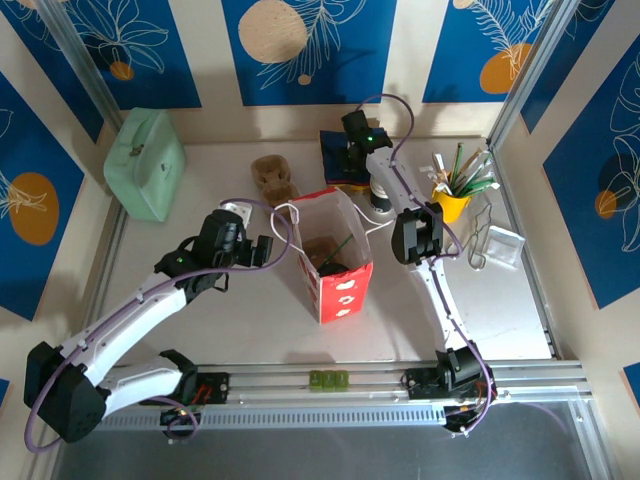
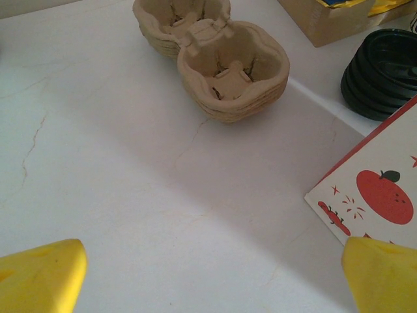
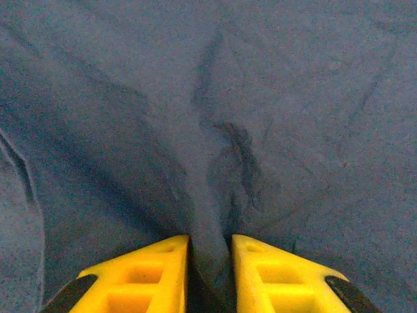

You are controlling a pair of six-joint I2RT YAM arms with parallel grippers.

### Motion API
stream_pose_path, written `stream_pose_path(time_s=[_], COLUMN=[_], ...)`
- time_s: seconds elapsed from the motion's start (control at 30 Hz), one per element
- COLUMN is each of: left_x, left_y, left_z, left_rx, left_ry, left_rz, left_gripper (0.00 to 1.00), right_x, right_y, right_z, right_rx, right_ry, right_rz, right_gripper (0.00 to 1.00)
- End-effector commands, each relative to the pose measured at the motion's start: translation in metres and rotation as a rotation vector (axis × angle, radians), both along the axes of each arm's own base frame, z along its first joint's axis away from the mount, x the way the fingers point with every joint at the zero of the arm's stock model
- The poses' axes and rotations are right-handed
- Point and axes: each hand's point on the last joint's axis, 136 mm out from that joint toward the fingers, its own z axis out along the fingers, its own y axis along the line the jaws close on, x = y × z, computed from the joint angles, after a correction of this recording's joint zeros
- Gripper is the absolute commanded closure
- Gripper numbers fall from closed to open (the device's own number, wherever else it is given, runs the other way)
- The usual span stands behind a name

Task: Pack the takeout coffee

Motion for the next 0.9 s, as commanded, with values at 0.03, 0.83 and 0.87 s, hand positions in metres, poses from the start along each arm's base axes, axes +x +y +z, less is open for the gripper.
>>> stream_pose_path(time_s=[0.03, 0.83, 0.87], left_x=[0.004, 0.003, 0.003], left_y=[0.000, 0.000, 0.000], left_z=[0.014, 0.014, 0.014], left_rx=[-0.032, -0.038, -0.038], left_ry=[-0.016, -0.012, -0.013], left_rz=[0.010, 0.010, 0.012], left_gripper=[0.00, 0.00, 0.00], right_x=[0.000, -0.001, 0.000], right_y=[0.002, -0.003, -0.002], right_z=[0.065, 0.100, 0.095], right_rx=[0.084, 0.122, 0.106], right_ry=[-0.082, -0.134, -0.131], right_rz=[0.005, -0.001, 0.000], right_gripper=[0.78, 0.61, 0.58])
